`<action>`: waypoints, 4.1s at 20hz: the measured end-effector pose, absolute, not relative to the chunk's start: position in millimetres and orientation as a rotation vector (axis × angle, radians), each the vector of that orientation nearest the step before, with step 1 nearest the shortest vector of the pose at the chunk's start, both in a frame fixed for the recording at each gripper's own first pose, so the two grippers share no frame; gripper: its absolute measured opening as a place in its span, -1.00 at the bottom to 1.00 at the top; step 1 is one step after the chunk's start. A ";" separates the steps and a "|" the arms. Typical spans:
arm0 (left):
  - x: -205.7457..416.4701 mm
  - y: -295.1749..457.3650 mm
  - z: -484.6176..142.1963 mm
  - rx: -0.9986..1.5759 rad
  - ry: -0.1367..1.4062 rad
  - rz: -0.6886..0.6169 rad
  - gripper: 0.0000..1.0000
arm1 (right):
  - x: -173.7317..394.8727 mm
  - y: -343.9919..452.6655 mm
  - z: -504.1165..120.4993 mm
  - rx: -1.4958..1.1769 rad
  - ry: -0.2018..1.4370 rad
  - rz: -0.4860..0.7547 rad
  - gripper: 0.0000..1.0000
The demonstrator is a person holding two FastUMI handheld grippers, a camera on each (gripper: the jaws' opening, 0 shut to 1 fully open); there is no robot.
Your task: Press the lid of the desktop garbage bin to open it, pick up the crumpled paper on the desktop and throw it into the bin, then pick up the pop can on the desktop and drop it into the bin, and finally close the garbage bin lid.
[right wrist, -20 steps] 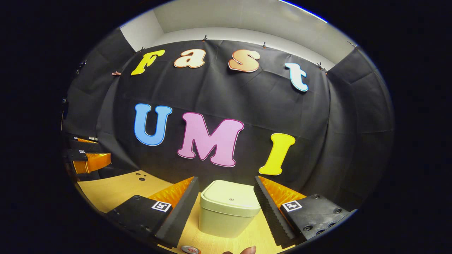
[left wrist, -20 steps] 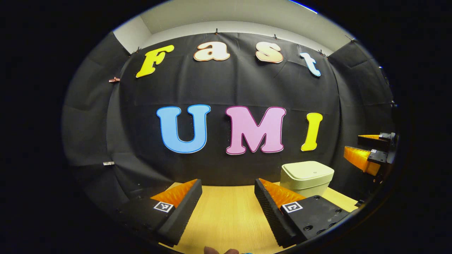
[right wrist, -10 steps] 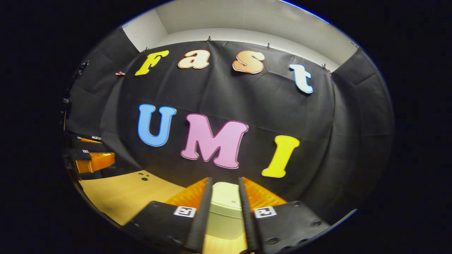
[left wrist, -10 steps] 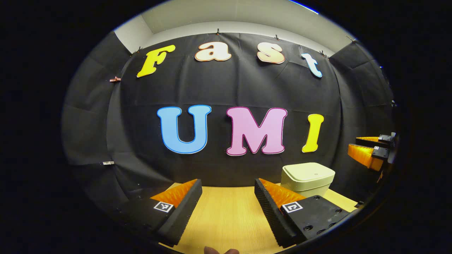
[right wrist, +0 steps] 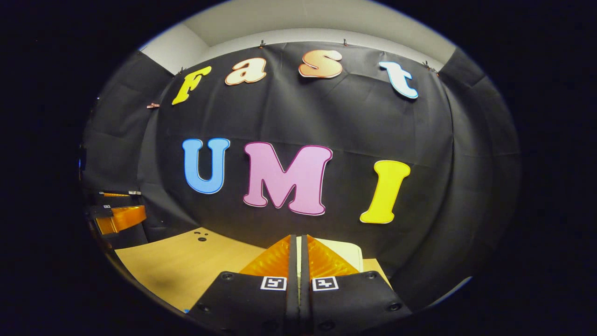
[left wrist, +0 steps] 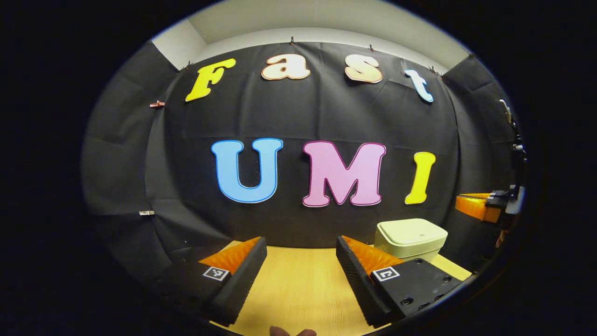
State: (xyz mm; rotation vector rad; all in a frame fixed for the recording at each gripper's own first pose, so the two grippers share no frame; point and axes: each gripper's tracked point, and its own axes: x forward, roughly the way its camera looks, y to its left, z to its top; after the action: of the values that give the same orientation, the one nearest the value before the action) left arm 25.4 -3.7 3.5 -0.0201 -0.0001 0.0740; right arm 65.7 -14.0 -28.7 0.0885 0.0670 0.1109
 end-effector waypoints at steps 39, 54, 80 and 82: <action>32.4 -2.7 -2.9 -0.015 0.040 0.157 0.92 | 153.1 -29.8 -161.8 0.131 0.293 0.149 -0.89; 21.7 -2.1 -7.3 -0.019 0.041 0.153 0.92 | 140.6 -44.7 -99.7 0.055 0.127 0.117 -0.89; -31.3 -44.1 -237.1 -0.040 0.476 -0.144 0.84 | 49.1 -11.8 -106.3 0.070 0.199 0.248 0.27; -40.3 -50.0 -267.8 -0.014 0.545 -0.165 0.82 | 46.7 -14.7 -107.1 0.072 0.202 0.243 0.27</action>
State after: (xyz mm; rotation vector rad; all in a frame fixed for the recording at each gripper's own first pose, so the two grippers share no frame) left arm -40.3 -50.0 -267.8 -0.0141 0.5447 -0.1645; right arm 46.7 -14.7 -107.1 0.0721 0.2022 0.2430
